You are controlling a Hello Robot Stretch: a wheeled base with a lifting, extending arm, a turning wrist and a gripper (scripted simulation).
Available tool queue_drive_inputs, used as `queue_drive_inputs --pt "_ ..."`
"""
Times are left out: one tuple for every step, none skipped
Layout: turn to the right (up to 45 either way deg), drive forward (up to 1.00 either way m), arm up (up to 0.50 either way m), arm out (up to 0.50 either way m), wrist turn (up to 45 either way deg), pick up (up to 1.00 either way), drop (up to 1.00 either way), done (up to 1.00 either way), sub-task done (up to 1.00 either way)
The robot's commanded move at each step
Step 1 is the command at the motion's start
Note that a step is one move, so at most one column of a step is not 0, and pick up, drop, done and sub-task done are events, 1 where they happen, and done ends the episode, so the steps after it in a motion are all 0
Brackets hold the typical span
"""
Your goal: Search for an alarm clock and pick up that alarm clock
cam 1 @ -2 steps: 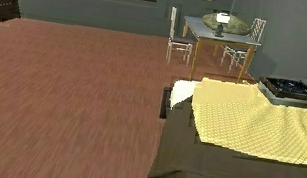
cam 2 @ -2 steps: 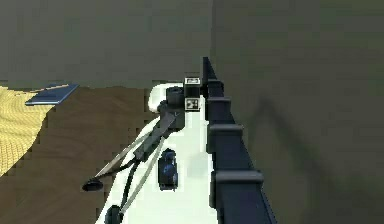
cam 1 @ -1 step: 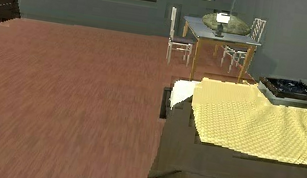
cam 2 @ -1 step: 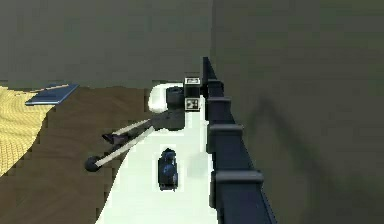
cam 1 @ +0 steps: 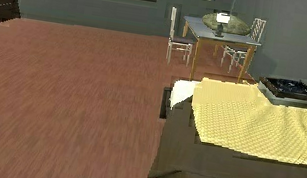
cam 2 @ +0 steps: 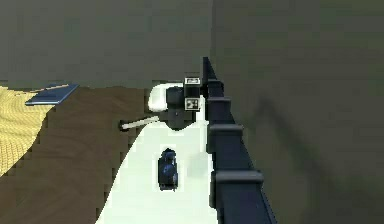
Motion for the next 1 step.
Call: queue_drive_inputs --pt "0.0 0.00 0.00 0.00 24.0 0.00 0.00 0.00 0.00"
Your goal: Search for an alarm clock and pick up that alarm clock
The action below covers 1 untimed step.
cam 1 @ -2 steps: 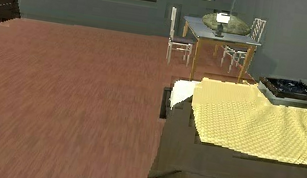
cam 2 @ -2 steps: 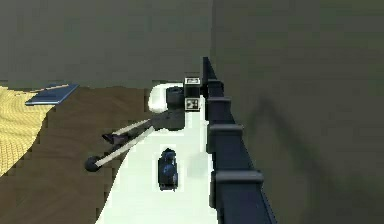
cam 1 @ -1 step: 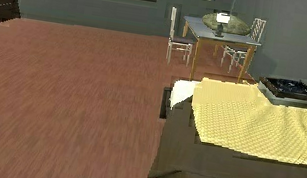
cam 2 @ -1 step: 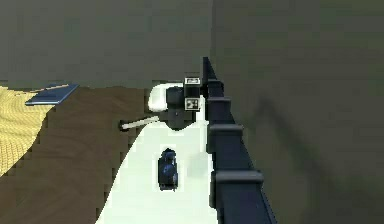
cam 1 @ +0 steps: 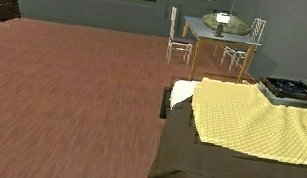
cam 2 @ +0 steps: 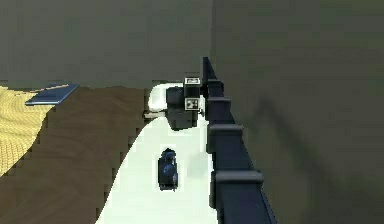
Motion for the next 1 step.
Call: queue_drive_inputs --pt "0.0 0.00 -0.30 0.00 0.0 0.00 0.00 0.00 0.00"
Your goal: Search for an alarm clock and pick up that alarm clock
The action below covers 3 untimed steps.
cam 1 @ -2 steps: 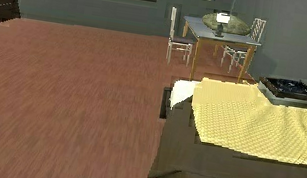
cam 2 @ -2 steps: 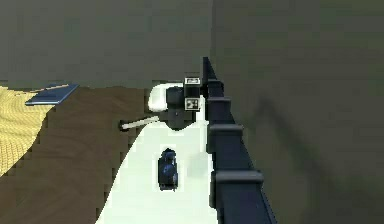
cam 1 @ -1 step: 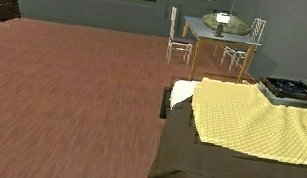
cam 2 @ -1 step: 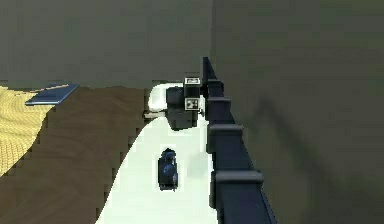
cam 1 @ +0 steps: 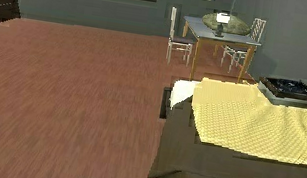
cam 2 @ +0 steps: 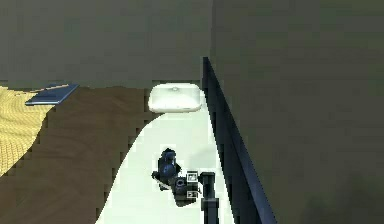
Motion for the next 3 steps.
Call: queue_drive_inputs --pt "0.0 0.00 0.00 0.00 0.0 1.00 0.00 0.00 0.00" --pt "0.0 0.00 0.10 0.00 0.0 0.00 0.00 0.00 0.00" --pt "0.0 0.00 0.00 0.00 0.0 0.00 0.00 1.00 0.00"
